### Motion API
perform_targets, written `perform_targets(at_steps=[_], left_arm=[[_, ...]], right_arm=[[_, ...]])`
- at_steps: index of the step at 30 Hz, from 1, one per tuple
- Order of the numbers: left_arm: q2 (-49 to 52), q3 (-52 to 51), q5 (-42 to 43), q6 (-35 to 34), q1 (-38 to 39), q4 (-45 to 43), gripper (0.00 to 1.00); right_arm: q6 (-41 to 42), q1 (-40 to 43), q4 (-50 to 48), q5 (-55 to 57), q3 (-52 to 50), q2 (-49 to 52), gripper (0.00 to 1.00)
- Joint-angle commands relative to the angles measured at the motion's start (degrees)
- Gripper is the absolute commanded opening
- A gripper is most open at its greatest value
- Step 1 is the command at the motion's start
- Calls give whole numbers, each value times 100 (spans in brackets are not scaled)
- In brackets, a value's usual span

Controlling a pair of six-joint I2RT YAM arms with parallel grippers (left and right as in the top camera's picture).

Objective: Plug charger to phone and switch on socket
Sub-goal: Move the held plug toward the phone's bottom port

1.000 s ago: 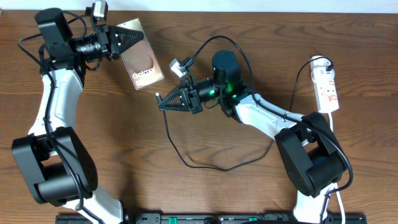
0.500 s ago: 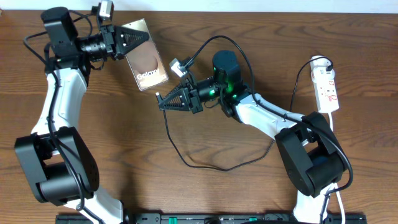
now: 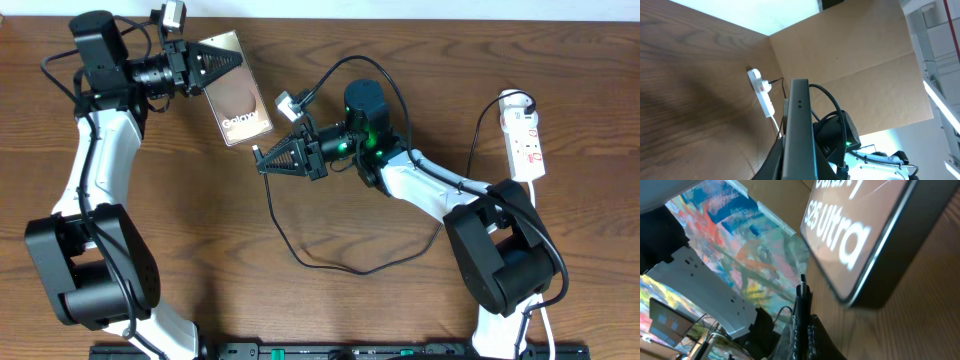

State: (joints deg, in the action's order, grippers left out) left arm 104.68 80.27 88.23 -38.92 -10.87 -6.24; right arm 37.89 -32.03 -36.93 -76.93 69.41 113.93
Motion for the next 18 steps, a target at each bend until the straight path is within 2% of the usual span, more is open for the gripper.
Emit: perform_targets(at_steps=[1,18], left_arm=[[-7,50,181,101,107,-33,7],[-7,50,184,184,109,-33,7]], right_arm=[[-61,24,-20,118,31,-33,1],[26,142,-63,111,31,-33,1]])
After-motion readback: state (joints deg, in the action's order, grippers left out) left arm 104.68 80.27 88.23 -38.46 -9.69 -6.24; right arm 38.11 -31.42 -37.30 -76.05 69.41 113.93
